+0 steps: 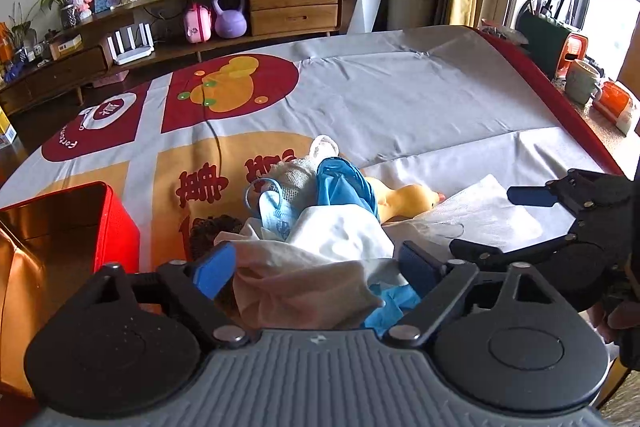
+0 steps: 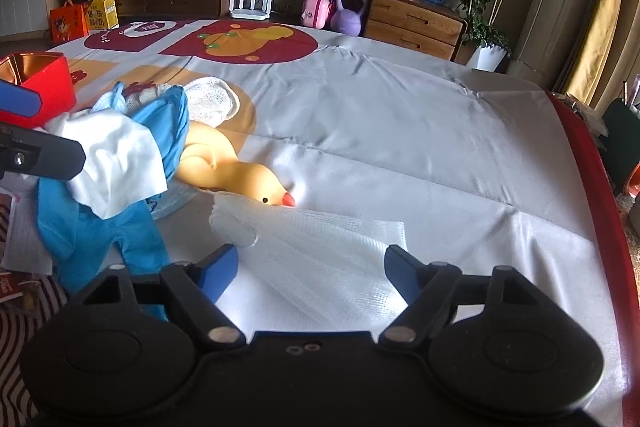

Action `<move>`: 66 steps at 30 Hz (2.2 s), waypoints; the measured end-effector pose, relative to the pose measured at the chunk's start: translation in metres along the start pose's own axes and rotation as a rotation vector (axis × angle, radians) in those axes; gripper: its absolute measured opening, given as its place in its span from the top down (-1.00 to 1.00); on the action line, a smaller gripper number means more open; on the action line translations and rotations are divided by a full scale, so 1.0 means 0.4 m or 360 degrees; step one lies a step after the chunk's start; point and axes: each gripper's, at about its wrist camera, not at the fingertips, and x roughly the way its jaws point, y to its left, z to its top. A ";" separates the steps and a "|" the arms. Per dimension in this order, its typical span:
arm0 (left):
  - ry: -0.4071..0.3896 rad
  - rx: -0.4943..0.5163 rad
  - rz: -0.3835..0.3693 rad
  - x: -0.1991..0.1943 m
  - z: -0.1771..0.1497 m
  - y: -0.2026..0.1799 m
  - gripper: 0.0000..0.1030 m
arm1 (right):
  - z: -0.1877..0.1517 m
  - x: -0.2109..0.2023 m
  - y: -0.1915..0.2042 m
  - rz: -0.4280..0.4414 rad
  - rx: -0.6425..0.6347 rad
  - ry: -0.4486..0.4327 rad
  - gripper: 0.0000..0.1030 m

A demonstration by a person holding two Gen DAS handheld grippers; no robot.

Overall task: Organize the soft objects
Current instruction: 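Move the right tool down to the white plastic bag and close on it, then lift the white plastic bag with the right tool toward the tin box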

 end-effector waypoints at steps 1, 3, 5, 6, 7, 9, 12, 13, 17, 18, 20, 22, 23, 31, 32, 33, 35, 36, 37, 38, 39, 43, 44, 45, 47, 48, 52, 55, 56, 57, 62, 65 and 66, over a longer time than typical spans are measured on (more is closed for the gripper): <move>0.0002 -0.0004 -0.0006 0.002 0.001 0.002 -0.61 | 0.001 0.003 0.000 0.0008 -0.0002 0.0000 -0.49; 0.0008 -0.0010 -0.0010 0.004 0.003 0.005 -0.44 | 0.003 0.004 0.000 0.0021 0.0003 0.0001 -0.44; 0.0023 -0.0033 -0.0031 0.007 0.005 0.011 -0.32 | 0.003 0.005 0.000 0.0041 0.0005 0.0002 -0.34; 0.0028 -0.0044 -0.0035 0.009 0.004 0.013 -0.26 | 0.003 0.005 -0.001 0.0048 0.0007 0.0003 -0.32; 0.0033 -0.0050 -0.0037 0.011 0.003 0.015 -0.16 | 0.004 0.004 -0.002 0.0057 0.0013 0.0003 -0.23; 0.0046 -0.0064 -0.0041 0.014 0.000 0.020 0.06 | 0.005 0.003 -0.003 0.0076 0.0027 0.0002 -0.06; 0.0068 -0.0114 -0.0044 0.017 -0.002 0.036 0.35 | 0.006 0.001 -0.003 0.0101 0.0047 0.0002 0.16; 0.0070 -0.0128 -0.0044 0.016 -0.003 0.041 0.37 | 0.005 -0.001 -0.002 0.0109 0.0050 0.0001 0.28; 0.0071 -0.0151 -0.0052 0.013 -0.004 0.049 0.74 | 0.004 -0.009 -0.005 0.0130 0.0078 -0.0009 0.68; 0.0065 -0.0158 -0.0059 0.011 -0.004 0.052 0.80 | 0.005 -0.012 -0.008 0.0141 0.0095 -0.0014 0.74; 0.0035 -0.0180 -0.0077 0.003 -0.005 0.061 0.86 | 0.006 -0.024 -0.013 0.0164 0.0118 -0.0029 0.86; 0.0023 -0.0200 -0.0073 -0.003 -0.002 0.068 0.87 | 0.009 -0.039 -0.016 0.0169 0.0128 -0.0049 0.91; 0.0015 -0.0208 -0.0067 -0.008 0.000 0.072 0.87 | 0.010 -0.048 -0.016 0.0170 0.0132 -0.0060 0.92; -0.0055 -0.0242 -0.0047 -0.070 0.025 0.104 0.88 | 0.037 -0.135 -0.032 0.0243 0.0214 -0.0128 0.97; -0.0062 -0.0244 -0.0041 -0.078 0.026 0.109 0.88 | 0.042 -0.146 -0.031 0.0257 0.0226 -0.0137 0.97; -0.0064 -0.0248 -0.0039 -0.084 0.027 0.113 0.88 | 0.047 -0.157 -0.031 0.0270 0.0235 -0.0144 0.97; -0.0072 -0.0258 -0.0037 -0.099 0.031 0.121 0.88 | 0.059 -0.180 -0.031 0.0285 0.0254 -0.0164 0.98; -0.0077 -0.0259 -0.0037 -0.107 0.033 0.125 0.88 | 0.065 -0.191 -0.030 0.0297 0.0264 -0.0175 0.98; -0.0082 -0.0259 -0.0035 -0.114 0.034 0.127 0.88 | 0.071 -0.202 -0.030 0.0306 0.0273 -0.0186 0.98; -0.0088 -0.0257 -0.0030 -0.120 0.036 0.130 0.88 | 0.077 -0.211 -0.029 0.0310 0.0277 -0.0196 0.99; -0.0090 -0.0259 -0.0028 -0.127 0.037 0.133 0.88 | 0.082 -0.219 -0.028 0.0318 0.0277 -0.0202 1.00; -0.0106 -0.0266 -0.0026 -0.151 0.039 0.145 0.88 | 0.099 -0.243 -0.020 0.0302 0.0225 -0.0238 1.00; -0.0112 -0.0266 -0.0024 -0.157 0.038 0.146 0.88 | 0.100 -0.247 -0.020 0.0303 0.0228 -0.0242 1.00; -0.0119 -0.0271 -0.0023 -0.163 0.038 0.149 0.88 | 0.101 -0.249 -0.023 0.0308 0.0238 -0.0241 1.00; -0.0132 -0.0274 -0.0021 -0.175 0.037 0.155 0.88 | 0.103 -0.251 -0.023 0.0310 0.0222 -0.0234 1.00; -0.0138 -0.0276 -0.0019 -0.181 0.038 0.158 0.88 | 0.102 -0.246 -0.020 0.0318 0.0194 -0.0211 0.96; -0.0159 -0.0290 -0.0024 -0.200 0.039 0.173 0.88 | 0.073 -0.194 0.002 0.0364 0.0143 -0.0037 0.24; -0.0163 -0.0298 -0.0019 -0.206 0.036 0.185 0.88 | 0.050 -0.160 0.023 0.0312 0.0100 0.0030 -0.21; -0.0160 -0.0302 -0.0016 -0.204 0.034 0.188 0.88 | 0.044 -0.151 0.024 0.0300 0.0109 0.0039 -0.25; -0.0155 -0.0307 -0.0016 -0.203 0.033 0.190 0.88 | 0.041 -0.137 0.022 0.0296 0.0114 0.0058 -0.25; -0.0142 -0.0323 -0.0013 -0.199 0.025 0.197 0.88 | 0.015 -0.077 0.004 0.0295 0.0178 0.0182 0.03; -0.0129 -0.0323 -0.0015 -0.194 0.020 0.196 0.88 | 0.002 -0.064 0.004 0.0322 0.0196 0.0216 0.30; -0.0125 -0.0323 -0.0016 -0.192 0.019 0.197 0.88 | 0.001 -0.063 0.005 0.0325 0.0199 0.0216 0.39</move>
